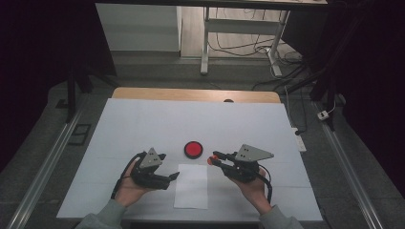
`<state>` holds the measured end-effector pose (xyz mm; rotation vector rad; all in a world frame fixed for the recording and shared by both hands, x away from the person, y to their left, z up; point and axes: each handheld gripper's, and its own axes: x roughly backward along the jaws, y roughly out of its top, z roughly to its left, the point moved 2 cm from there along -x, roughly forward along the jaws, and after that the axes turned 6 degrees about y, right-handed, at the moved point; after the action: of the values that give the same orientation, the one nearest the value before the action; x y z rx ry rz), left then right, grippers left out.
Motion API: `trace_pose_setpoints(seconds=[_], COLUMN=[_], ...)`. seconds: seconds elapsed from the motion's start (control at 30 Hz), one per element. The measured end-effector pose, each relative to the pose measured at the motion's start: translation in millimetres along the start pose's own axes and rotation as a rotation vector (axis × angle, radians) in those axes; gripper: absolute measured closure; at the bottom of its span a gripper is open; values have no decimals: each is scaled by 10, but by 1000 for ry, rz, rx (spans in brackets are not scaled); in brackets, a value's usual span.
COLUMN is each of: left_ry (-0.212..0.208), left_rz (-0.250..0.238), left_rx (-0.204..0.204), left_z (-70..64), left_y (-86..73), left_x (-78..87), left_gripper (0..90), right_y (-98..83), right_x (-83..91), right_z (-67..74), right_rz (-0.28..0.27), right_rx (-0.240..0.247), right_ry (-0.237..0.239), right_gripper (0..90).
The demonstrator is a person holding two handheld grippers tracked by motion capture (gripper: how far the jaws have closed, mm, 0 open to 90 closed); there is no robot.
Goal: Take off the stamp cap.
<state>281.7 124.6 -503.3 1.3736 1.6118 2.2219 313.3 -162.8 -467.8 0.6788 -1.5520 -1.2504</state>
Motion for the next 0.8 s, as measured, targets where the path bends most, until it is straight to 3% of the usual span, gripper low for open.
trace_pose_setpoints(seconds=[0.8], left_ry=[-53], left_rz=[3], left_rx=[-45], left_z=[-189], left_y=[238], left_x=[-222], left_gripper=[194], right_y=[-2], right_x=[-5], right_z=[-9], right_rz=[-5], right_rx=[-7], right_ry=[4], right_gripper=[719])
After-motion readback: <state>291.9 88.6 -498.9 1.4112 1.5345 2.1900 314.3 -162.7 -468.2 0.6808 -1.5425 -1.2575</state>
